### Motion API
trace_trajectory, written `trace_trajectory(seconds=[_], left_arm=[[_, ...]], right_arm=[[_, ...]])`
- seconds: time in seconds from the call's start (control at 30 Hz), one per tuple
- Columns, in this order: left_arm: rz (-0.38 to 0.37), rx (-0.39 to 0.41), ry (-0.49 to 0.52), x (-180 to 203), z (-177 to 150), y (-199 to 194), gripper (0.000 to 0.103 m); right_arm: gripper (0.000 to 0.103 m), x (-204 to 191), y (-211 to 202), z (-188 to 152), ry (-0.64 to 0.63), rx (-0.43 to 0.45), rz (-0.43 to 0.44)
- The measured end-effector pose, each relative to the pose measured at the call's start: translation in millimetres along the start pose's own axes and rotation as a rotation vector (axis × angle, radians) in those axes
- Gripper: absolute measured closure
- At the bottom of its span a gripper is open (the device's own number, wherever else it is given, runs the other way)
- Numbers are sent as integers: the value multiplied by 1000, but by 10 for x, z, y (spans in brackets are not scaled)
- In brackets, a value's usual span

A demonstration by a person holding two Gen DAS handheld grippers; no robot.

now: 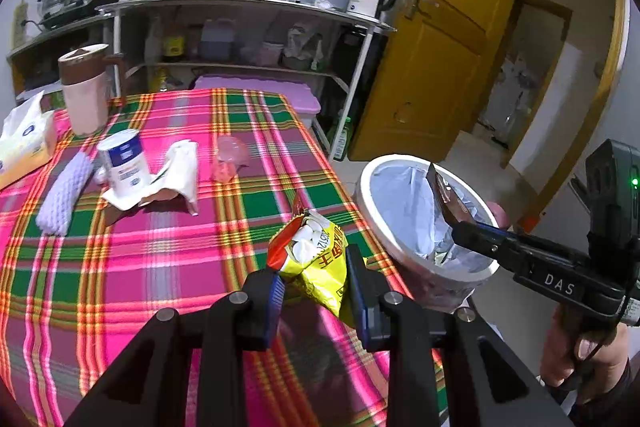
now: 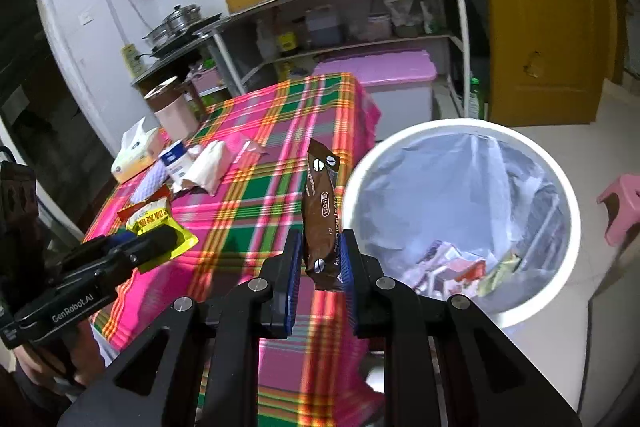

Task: Collect trash
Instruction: 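Carry both wrappers over the white bin and open both tools to drop them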

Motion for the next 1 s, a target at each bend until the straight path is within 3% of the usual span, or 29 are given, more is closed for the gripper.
trace_trajectory(seconds=[0.53, 1.0], left_arm=[[-102, -48, 110, 601, 235, 644, 73], [-146, -105, 190, 984, 302, 1204, 73]], right_arm=[[83, 814, -13, -39, 129, -17, -114], [83, 1155, 172, -71, 177, -63, -141]])
Point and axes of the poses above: each gripper's, at about its wrist camera, not at the fingertips, and y roughly the way its jaws point, x to its right, z to its top, the point moved 6 cm from there along y, roughly the way its jaws point, and after that the axes turned 1 degree about -z, right-handed, at the moved point
